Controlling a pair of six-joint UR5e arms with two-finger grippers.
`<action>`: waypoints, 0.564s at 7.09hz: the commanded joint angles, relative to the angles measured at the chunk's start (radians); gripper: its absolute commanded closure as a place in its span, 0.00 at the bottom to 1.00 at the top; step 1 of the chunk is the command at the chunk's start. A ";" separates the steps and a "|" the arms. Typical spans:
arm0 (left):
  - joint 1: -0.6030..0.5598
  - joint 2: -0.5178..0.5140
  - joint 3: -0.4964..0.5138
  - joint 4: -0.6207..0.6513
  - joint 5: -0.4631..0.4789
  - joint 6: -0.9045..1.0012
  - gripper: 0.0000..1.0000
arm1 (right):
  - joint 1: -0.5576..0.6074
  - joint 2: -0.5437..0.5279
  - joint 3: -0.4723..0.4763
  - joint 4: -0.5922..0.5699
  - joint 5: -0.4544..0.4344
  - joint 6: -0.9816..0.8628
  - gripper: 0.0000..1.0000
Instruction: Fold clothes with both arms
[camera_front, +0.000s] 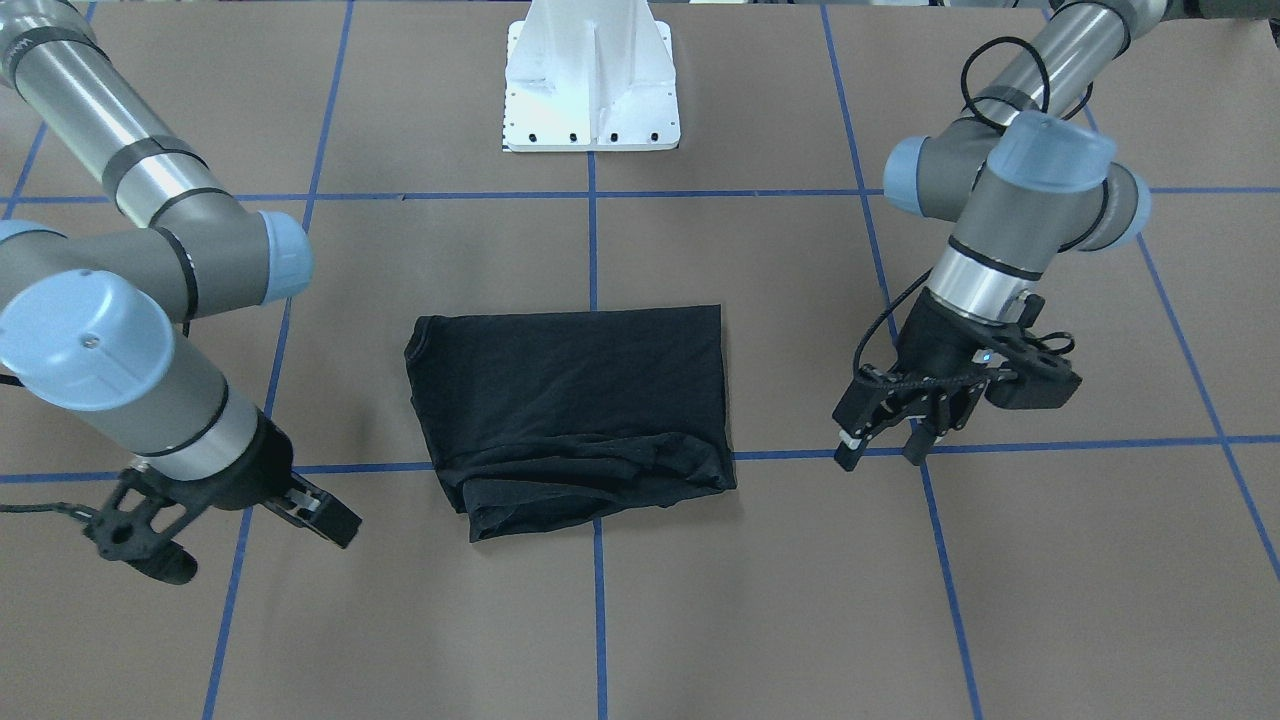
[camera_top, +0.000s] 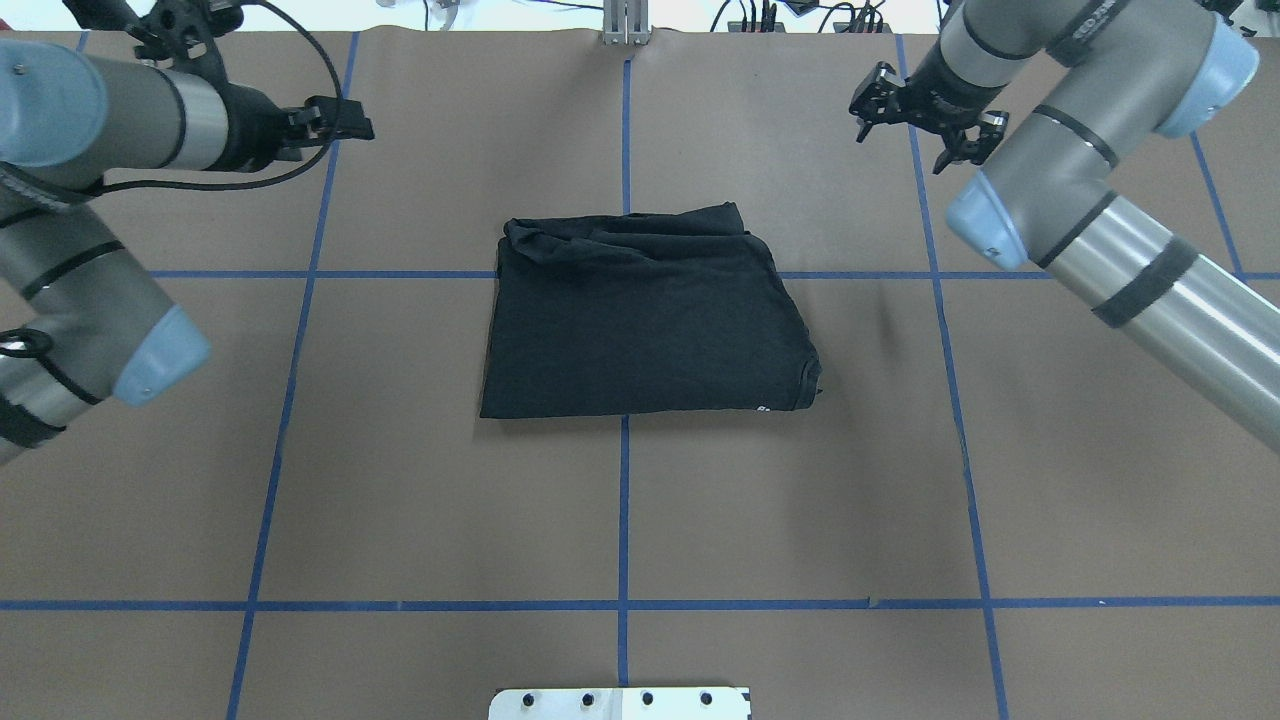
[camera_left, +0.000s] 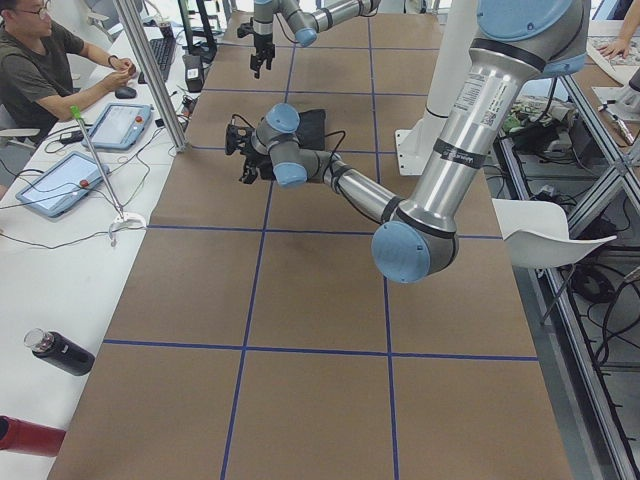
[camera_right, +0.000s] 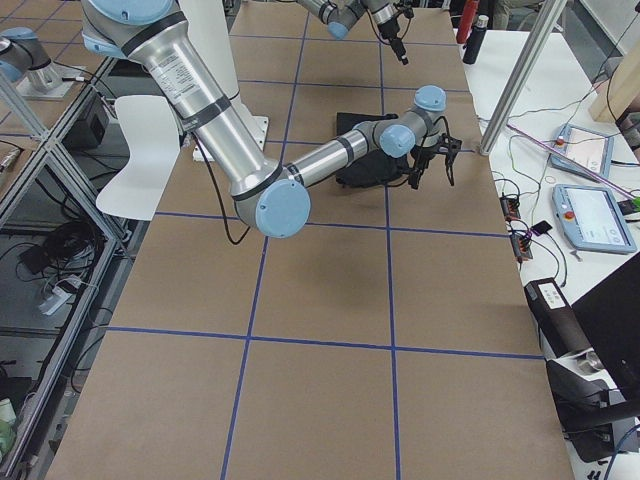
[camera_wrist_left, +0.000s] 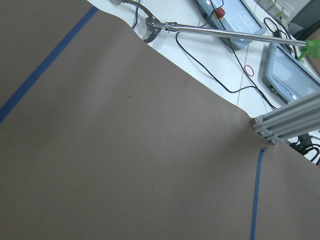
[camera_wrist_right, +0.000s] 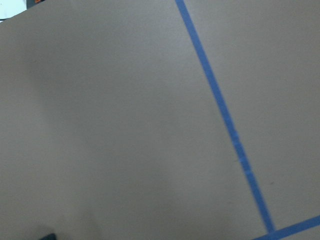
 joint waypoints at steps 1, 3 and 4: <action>-0.158 0.186 -0.117 0.050 -0.173 0.429 0.00 | 0.133 -0.185 0.143 -0.077 0.069 -0.367 0.00; -0.353 0.357 -0.123 0.070 -0.325 0.846 0.00 | 0.297 -0.355 0.203 -0.126 0.150 -0.695 0.00; -0.434 0.397 -0.122 0.157 -0.329 1.033 0.00 | 0.344 -0.440 0.199 -0.128 0.150 -0.887 0.00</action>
